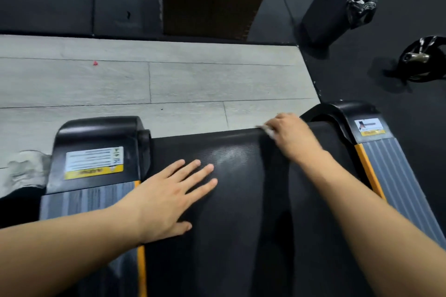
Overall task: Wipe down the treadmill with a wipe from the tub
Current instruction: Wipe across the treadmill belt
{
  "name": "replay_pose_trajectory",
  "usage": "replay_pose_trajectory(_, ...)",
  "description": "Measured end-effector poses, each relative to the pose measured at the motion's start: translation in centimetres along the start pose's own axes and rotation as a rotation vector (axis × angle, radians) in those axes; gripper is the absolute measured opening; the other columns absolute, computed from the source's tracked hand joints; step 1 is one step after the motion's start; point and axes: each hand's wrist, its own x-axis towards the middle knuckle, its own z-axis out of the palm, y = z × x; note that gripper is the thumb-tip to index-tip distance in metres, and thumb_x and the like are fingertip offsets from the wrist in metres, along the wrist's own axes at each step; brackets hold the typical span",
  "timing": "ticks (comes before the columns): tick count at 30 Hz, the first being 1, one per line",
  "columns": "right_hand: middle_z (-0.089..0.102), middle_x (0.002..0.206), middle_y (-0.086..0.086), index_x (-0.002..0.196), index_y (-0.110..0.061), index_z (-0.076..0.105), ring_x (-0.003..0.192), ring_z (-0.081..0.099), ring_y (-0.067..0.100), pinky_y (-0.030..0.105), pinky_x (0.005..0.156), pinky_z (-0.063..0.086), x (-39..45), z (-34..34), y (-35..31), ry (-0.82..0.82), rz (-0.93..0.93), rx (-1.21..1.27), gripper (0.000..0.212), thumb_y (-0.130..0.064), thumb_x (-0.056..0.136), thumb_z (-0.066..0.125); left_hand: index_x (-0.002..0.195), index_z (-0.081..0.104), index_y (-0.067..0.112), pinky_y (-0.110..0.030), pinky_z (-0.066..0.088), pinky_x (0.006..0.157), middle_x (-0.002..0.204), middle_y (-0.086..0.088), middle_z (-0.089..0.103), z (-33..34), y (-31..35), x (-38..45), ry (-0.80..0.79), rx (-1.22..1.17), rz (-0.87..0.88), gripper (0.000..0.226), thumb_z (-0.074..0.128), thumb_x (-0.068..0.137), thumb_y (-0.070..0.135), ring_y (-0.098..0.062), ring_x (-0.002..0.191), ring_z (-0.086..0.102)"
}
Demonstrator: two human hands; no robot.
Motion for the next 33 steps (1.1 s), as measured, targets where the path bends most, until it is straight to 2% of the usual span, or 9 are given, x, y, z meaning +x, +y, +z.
replay_pose_trajectory(4,0.073,0.103,0.018,0.106,-0.012,0.078,0.103,0.062,0.038,0.039,0.084,0.051,0.7,-0.1,-1.1,0.018,0.321,0.083,0.022,-0.028,0.097,0.064,0.161,-0.014,0.032,-0.043,-0.007,0.126,0.166,-0.003,-0.025,0.7,-0.4,-2.2,0.038,-0.047,-0.021,0.091,0.045,0.098,0.062,-0.027,0.154,-0.019)
replay_pose_trajectory(8,0.074,0.112,0.008,0.108,-0.019,0.077,0.110,0.066,0.026,0.030,0.090,0.049,1.6,1.5,-12.3,-0.119,0.043,0.341,0.019,-0.018,0.094,0.065,0.162,0.020,0.025,-0.047,0.019,0.123,0.169,-0.010,0.013,1.3,-0.4,-3.2,0.013,-0.014,-0.051,0.089,0.057,0.091,0.064,-0.031,0.155,0.018)
replay_pose_trajectory(13,0.071,0.118,0.007,0.116,-0.020,0.075,0.113,0.063,0.026,0.036,0.094,0.051,1.9,1.3,-22.5,-0.204,-0.234,0.377,0.025,-0.025,0.098,0.059,0.160,-0.015,0.031,-0.043,-0.013,0.125,0.166,-0.005,-0.025,1.1,0.1,-2.8,0.027,-0.042,-0.051,0.085,0.043,0.103,0.055,-0.028,0.155,-0.019)
replay_pose_trajectory(16,0.074,0.111,0.011,0.112,-0.017,0.076,0.108,0.066,0.028,0.037,0.090,0.053,2.0,0.8,-19.4,-0.240,-0.212,0.292,0.027,-0.033,0.096,0.062,0.160,-0.016,0.030,-0.041,-0.015,0.124,0.165,-0.004,-0.029,1.0,0.4,-2.7,0.029,-0.083,-0.066,0.083,0.042,0.105,0.052,-0.027,0.154,-0.021)
replay_pose_trajectory(18,0.075,0.102,0.015,0.102,-0.014,0.077,0.100,0.067,0.033,0.037,0.084,0.054,2.6,0.8,-14.9,-0.200,-0.020,0.190,0.028,-0.038,0.095,0.065,0.161,-0.013,0.029,-0.041,-0.014,0.124,0.166,-0.005,-0.026,1.1,0.6,-2.7,0.043,-0.088,-0.074,0.082,0.043,0.105,0.051,-0.027,0.155,-0.020)
replay_pose_trajectory(22,0.073,0.103,0.019,0.101,-0.013,0.077,0.103,0.066,0.037,0.034,0.078,0.048,2.3,0.8,-10.1,-0.095,0.288,0.122,0.016,-0.013,0.091,0.065,0.162,-0.008,0.025,-0.037,-0.011,0.125,0.167,-0.007,-0.025,0.9,0.7,-2.6,0.031,-0.106,-0.061,0.082,0.048,0.105,0.044,-0.025,0.155,-0.019)
replay_pose_trajectory(28,0.073,0.108,0.009,0.105,-0.014,0.077,0.107,0.064,0.028,0.039,0.090,0.050,0.7,2.1,-22.5,-0.164,-0.271,0.376,0.021,-0.019,0.092,0.062,0.158,-0.017,0.018,-0.044,-0.004,0.127,0.167,-0.018,-0.016,1.7,0.9,-2.6,0.035,-0.006,-0.011,0.082,0.041,0.107,0.045,-0.031,0.156,-0.014)
replay_pose_trajectory(31,0.070,0.112,0.004,0.110,-0.015,0.076,0.110,0.058,0.023,0.040,0.092,0.047,0.4,1.3,-21.9,-0.119,-0.432,0.277,0.025,-0.013,0.093,0.058,0.156,-0.022,0.014,-0.045,-0.012,0.125,0.163,-0.024,-0.024,2.4,1.3,-2.9,0.038,0.053,0.012,0.074,0.028,0.109,0.041,-0.035,0.154,-0.019)
replay_pose_trajectory(33,0.070,0.114,0.000,0.113,-0.019,0.076,0.111,0.057,0.021,0.038,0.092,0.048,-0.3,1.0,-18.8,-0.105,-0.455,0.244,0.027,-0.015,0.093,0.058,0.161,-0.006,0.011,-0.045,-0.006,0.124,0.164,-0.026,-0.015,2.8,1.0,-3.3,0.099,0.054,0.004,0.074,0.036,0.107,0.041,-0.037,0.156,-0.006)
